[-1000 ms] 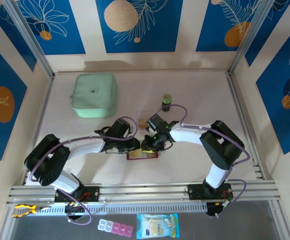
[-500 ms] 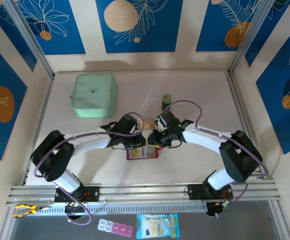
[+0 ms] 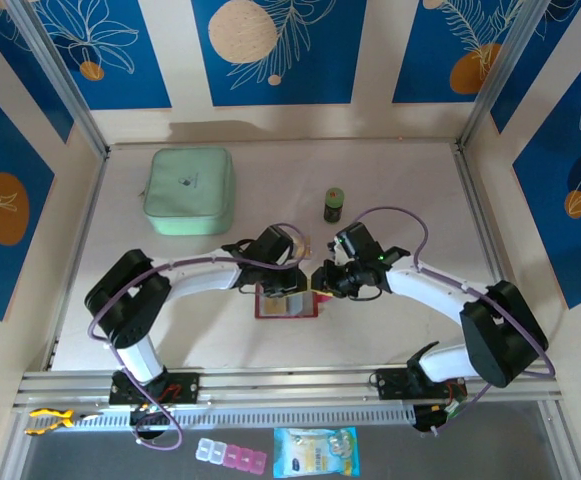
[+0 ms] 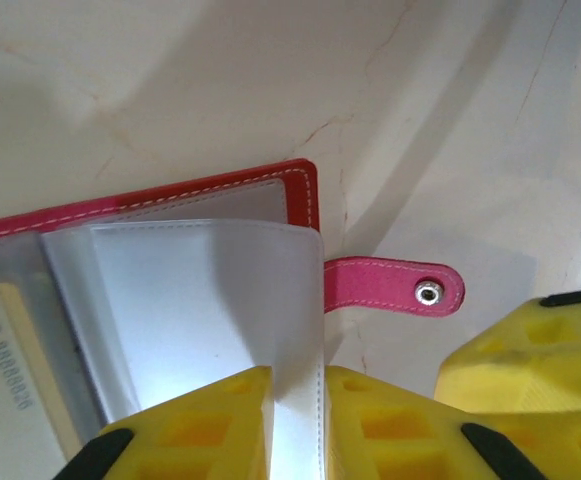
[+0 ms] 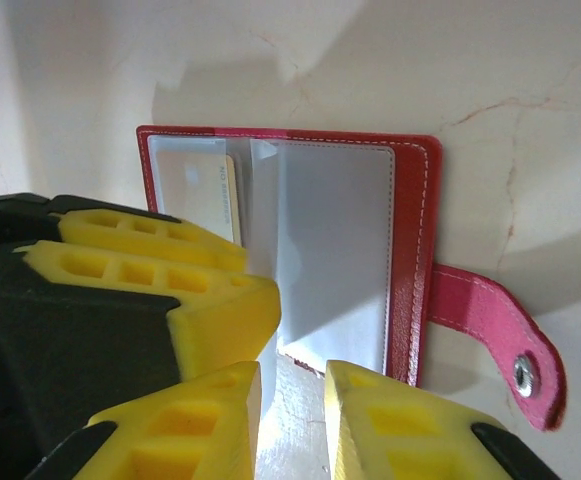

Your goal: Take the credit cards out of the card holder

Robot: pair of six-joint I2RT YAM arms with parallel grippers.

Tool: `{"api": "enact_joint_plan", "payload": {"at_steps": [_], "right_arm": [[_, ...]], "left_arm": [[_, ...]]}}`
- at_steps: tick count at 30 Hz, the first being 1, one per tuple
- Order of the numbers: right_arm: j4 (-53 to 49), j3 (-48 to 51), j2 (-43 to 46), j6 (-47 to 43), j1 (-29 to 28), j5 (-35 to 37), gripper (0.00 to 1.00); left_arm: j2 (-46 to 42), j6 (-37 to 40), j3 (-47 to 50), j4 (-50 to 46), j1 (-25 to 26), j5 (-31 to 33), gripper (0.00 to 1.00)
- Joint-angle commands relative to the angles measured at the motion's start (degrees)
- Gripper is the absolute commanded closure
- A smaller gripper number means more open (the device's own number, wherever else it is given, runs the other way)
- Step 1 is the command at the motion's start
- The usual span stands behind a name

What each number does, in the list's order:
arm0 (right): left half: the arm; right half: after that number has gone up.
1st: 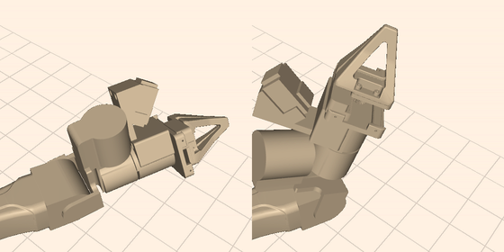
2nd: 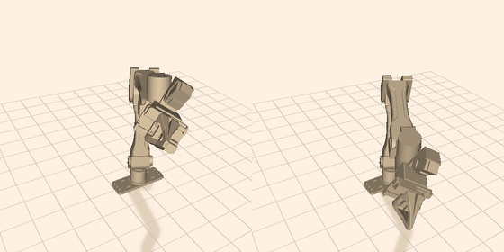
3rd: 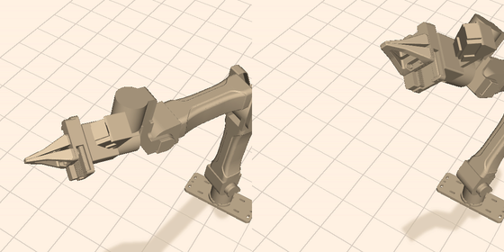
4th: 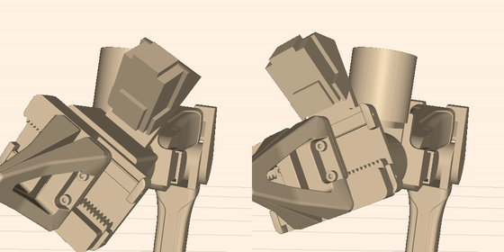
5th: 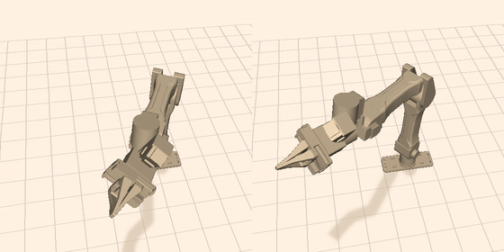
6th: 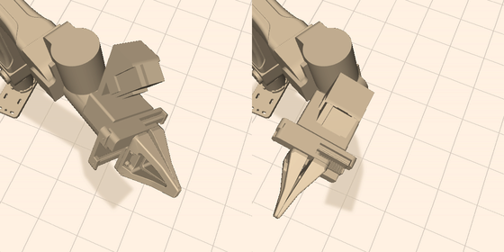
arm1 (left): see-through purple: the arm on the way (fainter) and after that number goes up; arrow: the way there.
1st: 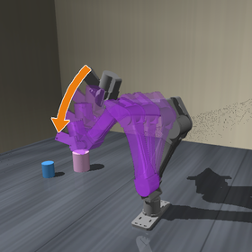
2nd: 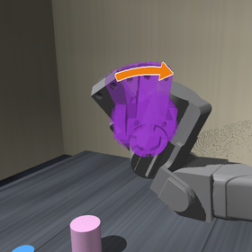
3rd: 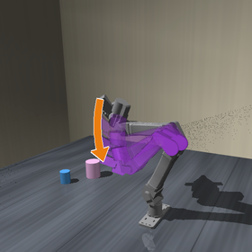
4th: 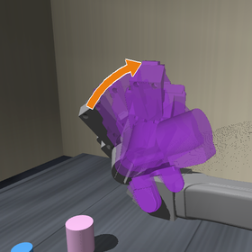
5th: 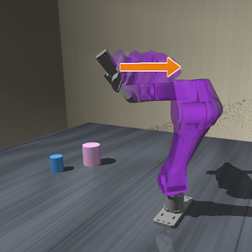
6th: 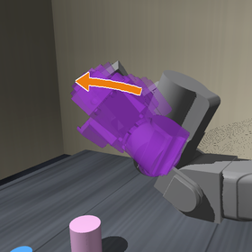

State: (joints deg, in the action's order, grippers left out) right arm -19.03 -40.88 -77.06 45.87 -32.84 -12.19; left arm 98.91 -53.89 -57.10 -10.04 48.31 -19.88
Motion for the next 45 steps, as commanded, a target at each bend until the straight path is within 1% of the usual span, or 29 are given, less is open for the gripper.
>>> {"api": "enact_joint_plan", "payload": {"at_steps": [1, 7, 14, 18, 23, 34, 39, 45], "right_arm": [[-2.47, 0.83, 3.15, -1.21, 1.01, -1.15, 0.74], [-4.08, 1.09, 5.49, -1.53, 2.24, -1.20, 0.74], [-3.79, 1.14, 4.26, -0.87, 2.25, -0.96, 0.74], [-6.28, 0.24, 2.78, -1.21, 2.34, 2.16, 0.74], [-5.41, -0.57, -1.12, -1.44, 1.86, 1.46, 0.74], [-4.26, -6.12, -8.02, -0.76, -2.46, 1.37, 0.74], [-4.59, -8.79, -10.32, -0.25, -4.56, 1.76, 0.74], [-5.07, -11.33, -12.86, 0.19, -6.66, 1.90, 0.74]], "left_arm": [[1.85, 0.77, -2.96, -1.10, 0.78, -0.22, 0.79], [2.60, 2.07, -5.44, -2.68, 0.74, -0.15, 0.76], [0.01, 4.03, -4.73, -4.89, -0.27, 1.04, 0.76], [-3.19, 4.43, -1.54, -4.85, -1.60, 1.64, 0.76], [-7.03, 4.54, 3.28, -4.13, -3.50, 2.08, 0.76], [-14.12, 5.08, 13.22, -3.97, -8.24, 3.34, 0.78], [-14.95, 5.77, 16.47, -3.69, -9.55, 3.82, 0.79], [-13.93, 4.80, 19.79, -0.51, -9.98, 2.00, 0.79]]}}
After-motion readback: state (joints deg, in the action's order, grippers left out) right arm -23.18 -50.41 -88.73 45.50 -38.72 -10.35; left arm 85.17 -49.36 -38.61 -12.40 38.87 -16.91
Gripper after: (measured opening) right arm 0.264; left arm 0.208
